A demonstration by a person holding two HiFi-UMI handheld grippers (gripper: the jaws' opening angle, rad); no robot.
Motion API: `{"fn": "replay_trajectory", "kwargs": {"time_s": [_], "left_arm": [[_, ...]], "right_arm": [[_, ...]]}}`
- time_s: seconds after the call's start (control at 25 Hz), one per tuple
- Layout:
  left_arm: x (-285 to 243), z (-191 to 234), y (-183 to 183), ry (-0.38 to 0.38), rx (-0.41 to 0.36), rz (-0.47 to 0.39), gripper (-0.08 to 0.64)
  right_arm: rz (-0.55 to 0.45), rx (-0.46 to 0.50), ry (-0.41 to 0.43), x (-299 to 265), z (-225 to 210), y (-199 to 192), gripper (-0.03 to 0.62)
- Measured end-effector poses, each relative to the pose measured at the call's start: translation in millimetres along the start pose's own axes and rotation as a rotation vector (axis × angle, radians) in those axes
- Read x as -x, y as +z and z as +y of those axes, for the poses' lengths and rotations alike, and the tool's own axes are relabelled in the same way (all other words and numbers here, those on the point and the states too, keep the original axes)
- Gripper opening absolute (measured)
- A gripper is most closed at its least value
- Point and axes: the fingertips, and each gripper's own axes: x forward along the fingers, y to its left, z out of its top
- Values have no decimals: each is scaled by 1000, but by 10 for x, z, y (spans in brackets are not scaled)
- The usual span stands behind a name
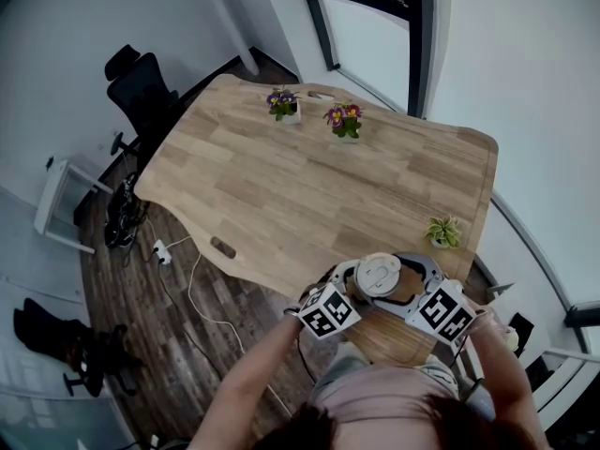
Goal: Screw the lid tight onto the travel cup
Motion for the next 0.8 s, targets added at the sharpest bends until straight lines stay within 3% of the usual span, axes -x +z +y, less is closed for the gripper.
{"fn": "replay_trajectory", "kwargs": {"time_s": [0.12, 0.32, 0.44, 0.56, 0.68, 0.8], "left_arm": [[-2, 15, 1, 34, 17, -10, 354], [-20, 60, 21, 133, 76, -43, 354], [-33, 65, 25, 173, 100, -56, 354], [-27, 39, 14, 132, 82, -48, 354], [1, 5, -10, 41, 22, -19, 354], [4, -7, -13, 11, -9, 4, 354]], "right_arm": [[-12, -7, -22, -10, -4, 14, 368], [-67, -107, -194, -7, -59, 16, 368], [-86, -152, -244, -10, -65, 7, 368], [-77, -152, -186, 7, -19, 17, 368], [-27, -66, -97, 18, 6, -4, 368], [-13, -32, -39, -1, 13, -13, 368]]}}
